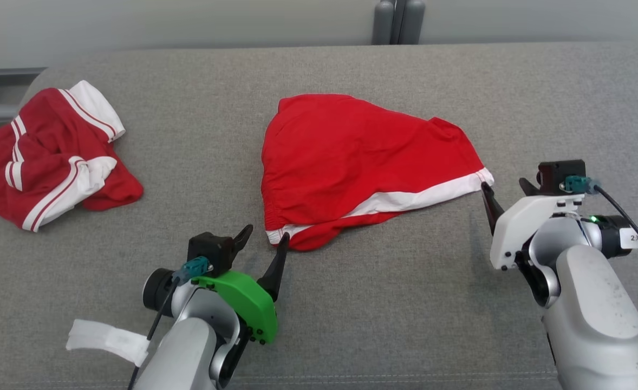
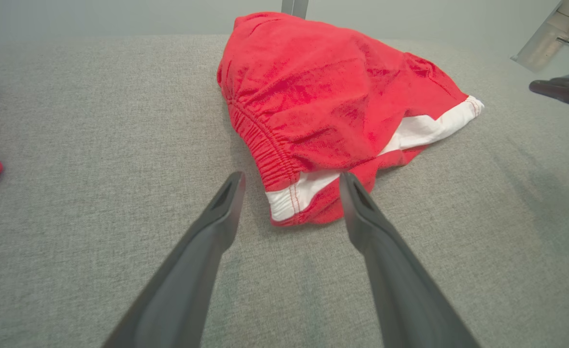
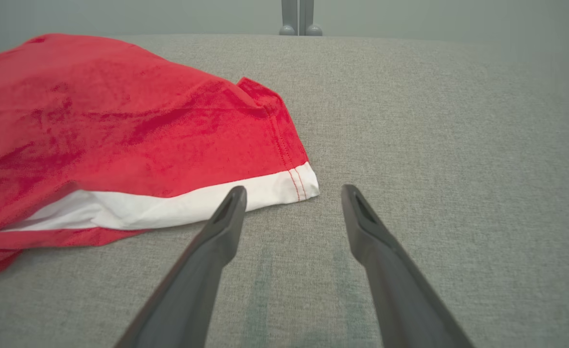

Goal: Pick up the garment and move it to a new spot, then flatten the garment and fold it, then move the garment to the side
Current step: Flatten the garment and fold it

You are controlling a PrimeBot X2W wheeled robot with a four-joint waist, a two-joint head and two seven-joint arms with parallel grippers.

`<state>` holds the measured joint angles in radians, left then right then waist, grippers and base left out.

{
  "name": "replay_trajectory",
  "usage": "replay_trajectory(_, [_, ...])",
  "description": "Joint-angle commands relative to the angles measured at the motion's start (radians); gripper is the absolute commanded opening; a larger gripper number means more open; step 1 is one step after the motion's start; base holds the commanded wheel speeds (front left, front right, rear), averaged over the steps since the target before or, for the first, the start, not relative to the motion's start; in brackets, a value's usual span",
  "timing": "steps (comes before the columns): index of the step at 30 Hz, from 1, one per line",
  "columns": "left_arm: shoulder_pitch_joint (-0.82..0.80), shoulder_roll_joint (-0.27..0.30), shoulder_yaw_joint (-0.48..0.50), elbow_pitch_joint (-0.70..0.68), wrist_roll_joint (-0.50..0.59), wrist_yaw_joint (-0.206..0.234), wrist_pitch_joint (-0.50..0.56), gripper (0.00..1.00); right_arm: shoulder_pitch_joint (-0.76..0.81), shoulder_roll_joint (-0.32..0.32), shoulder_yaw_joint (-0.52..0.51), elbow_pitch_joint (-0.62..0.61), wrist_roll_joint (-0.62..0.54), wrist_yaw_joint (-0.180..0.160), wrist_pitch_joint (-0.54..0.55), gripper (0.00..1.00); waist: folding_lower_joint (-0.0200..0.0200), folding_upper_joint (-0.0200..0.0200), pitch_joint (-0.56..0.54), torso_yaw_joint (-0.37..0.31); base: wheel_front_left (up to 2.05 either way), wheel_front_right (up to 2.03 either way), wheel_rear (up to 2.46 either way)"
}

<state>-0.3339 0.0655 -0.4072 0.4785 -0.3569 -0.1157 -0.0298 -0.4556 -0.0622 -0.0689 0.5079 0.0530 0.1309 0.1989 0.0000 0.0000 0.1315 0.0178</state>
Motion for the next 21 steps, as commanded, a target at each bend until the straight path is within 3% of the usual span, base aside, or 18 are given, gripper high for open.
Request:
replay_trajectory(1, [-0.030,-0.003,-0.011,0.016,-0.010,-0.005,0.009,1.00,-0.031,-0.009,0.000,0.019,-0.007,0.000,0.015,1.00,0.0000,0.0000,0.045,0.002,0.00,0.00,0.00])
replay_trajectory(13, [-0.102,-0.012,-0.059,0.109,-0.043,0.019,0.000,1.00,-0.153,-0.032,0.012,0.157,-0.008,0.000,-0.002,1.00,0.0000,0.0000,0.097,0.005,0.00,0.00,0.00])
replay_trajectory(21, [-0.124,-0.013,-0.085,0.133,-0.063,0.012,-0.023,0.99,-0.211,-0.041,0.017,0.261,0.020,0.000,-0.027,1.00,0.0000,0.0000,0.117,0.013,0.00,0.00,0.00])
